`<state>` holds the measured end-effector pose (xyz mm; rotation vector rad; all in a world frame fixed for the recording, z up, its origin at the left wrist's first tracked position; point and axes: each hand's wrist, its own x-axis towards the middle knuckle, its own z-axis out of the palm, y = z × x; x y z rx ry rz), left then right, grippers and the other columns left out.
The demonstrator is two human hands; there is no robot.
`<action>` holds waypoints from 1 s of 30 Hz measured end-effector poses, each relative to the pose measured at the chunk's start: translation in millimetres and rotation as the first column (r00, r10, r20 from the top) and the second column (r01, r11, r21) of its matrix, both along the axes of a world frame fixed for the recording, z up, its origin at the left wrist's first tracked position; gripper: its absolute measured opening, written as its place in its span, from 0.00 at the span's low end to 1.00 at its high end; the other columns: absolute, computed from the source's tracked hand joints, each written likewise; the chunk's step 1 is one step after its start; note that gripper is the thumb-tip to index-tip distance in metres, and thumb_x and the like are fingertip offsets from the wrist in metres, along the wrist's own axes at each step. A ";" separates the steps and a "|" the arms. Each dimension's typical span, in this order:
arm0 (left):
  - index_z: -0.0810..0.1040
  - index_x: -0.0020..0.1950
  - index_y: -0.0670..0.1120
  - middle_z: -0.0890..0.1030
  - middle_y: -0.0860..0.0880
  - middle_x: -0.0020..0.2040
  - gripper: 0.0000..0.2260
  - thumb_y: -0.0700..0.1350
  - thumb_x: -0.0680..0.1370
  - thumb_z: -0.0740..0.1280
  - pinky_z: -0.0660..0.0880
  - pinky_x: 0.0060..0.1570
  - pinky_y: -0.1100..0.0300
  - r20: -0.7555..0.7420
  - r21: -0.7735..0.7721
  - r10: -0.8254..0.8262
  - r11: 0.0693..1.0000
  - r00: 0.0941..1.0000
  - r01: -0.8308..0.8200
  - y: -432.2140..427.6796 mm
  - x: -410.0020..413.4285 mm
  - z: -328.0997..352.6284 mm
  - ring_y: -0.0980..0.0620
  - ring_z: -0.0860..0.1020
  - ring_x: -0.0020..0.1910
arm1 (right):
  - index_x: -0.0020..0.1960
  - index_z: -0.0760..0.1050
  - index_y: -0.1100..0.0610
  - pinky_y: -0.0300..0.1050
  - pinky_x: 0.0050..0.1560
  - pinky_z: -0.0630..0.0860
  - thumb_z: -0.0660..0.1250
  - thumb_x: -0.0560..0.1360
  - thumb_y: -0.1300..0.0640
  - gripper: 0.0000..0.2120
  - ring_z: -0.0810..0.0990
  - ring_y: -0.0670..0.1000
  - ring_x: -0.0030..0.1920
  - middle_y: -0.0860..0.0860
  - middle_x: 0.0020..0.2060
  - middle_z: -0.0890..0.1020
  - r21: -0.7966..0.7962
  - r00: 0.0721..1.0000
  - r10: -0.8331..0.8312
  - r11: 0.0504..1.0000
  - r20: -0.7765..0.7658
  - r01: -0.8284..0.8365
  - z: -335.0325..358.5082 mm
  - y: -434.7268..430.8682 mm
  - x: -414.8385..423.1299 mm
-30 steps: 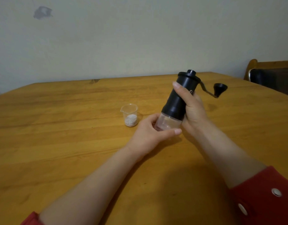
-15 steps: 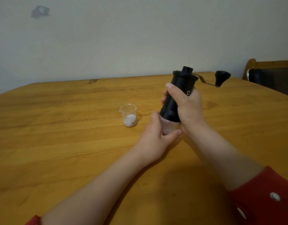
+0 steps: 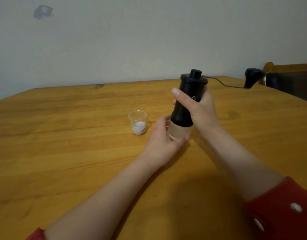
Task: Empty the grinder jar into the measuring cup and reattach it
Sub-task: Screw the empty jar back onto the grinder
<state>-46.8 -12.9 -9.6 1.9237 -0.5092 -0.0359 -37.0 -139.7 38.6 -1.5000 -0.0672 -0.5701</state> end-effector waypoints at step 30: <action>0.70 0.68 0.50 0.79 0.49 0.60 0.26 0.49 0.73 0.75 0.74 0.61 0.51 -0.009 0.043 0.276 0.960 0.961 -0.275 -27.0 41.6 -12.7 0.49 0.75 0.62 | 0.72 0.67 0.54 0.33 0.53 0.77 0.71 0.71 0.72 0.33 0.79 0.42 0.59 0.49 0.62 0.76 -0.117 0.997 0.063 0.991 -0.051 -0.069 -38.5 -24.8 23.0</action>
